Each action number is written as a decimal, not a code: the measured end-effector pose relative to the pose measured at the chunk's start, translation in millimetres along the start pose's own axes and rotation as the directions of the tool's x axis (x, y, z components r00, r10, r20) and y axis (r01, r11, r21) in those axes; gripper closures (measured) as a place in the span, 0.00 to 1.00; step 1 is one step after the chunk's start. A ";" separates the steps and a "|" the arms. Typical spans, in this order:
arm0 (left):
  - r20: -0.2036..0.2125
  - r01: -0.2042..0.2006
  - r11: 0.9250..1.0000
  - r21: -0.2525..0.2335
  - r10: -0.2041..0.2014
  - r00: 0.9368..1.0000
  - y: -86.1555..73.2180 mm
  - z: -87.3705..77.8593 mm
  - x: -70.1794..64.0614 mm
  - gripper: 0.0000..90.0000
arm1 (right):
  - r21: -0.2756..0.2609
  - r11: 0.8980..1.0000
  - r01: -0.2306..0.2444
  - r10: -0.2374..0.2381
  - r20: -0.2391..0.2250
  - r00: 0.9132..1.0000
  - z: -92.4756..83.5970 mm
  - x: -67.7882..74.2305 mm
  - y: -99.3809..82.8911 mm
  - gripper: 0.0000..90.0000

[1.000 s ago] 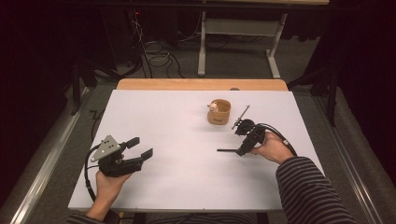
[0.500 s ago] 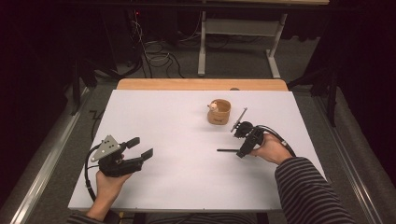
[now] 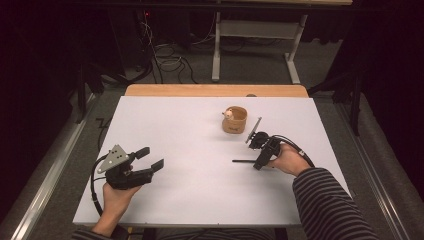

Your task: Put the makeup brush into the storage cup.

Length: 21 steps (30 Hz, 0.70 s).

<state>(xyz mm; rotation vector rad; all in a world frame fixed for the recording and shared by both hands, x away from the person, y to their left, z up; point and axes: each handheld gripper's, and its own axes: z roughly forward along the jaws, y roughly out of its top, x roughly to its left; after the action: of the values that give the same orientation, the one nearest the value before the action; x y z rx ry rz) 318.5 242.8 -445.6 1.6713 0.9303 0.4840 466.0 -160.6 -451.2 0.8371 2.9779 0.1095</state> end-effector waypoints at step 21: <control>0.000 -0.003 1.000 0.000 0.003 1.000 0.0 -0.3 -0.3 0.34 | -0.008 1.000 0.025 -0.025 0.007 1.000 -0.7 3.2 -2.6 0.81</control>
<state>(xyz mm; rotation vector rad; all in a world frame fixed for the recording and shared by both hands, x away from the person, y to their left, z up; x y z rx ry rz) 318.1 242.8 -445.5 1.6732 0.9279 0.4867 461.9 -161.2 -450.8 0.7980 2.9781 0.1170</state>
